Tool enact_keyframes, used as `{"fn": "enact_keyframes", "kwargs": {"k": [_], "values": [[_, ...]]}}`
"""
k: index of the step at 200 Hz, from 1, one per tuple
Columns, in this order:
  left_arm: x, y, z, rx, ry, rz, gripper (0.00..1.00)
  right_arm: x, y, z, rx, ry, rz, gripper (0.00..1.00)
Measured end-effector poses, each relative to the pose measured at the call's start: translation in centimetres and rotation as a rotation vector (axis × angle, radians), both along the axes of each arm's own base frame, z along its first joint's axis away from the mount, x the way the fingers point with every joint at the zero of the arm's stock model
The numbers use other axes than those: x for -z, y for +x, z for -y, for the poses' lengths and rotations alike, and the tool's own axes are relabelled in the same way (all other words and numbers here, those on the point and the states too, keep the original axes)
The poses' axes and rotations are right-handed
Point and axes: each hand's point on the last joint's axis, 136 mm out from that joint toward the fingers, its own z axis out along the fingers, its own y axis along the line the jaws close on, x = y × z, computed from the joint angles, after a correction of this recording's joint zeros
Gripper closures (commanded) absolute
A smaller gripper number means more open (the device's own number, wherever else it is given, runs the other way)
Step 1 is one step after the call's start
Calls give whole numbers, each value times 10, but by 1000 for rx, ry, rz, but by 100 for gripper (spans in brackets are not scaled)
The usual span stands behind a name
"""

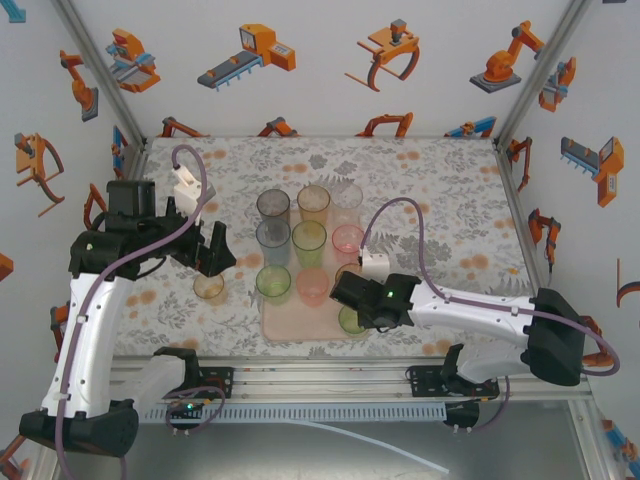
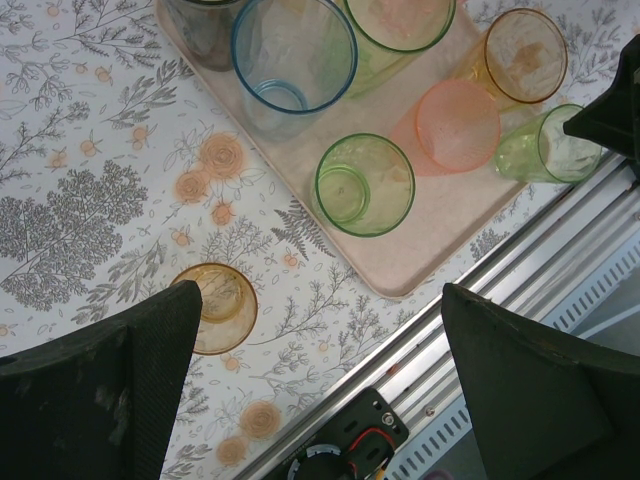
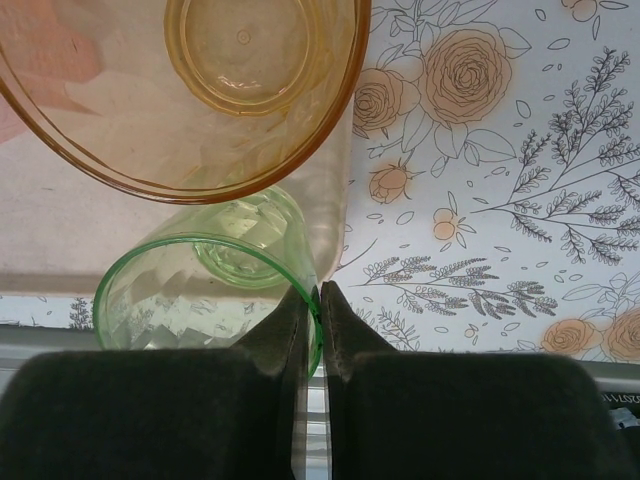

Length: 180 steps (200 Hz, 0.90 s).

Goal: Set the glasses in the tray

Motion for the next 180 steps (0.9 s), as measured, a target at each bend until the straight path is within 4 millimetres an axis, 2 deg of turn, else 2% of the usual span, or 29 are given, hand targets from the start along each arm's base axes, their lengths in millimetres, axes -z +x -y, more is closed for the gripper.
{"fn": "enact_keyframes", "kwargs": {"k": [110, 180], "values": [[0, 0, 0, 0, 1, 0, 3, 0, 1, -2, 1, 6, 3, 72], [0, 0, 0, 0, 1, 0, 3, -12, 3, -6, 0, 37, 17, 70]]}}
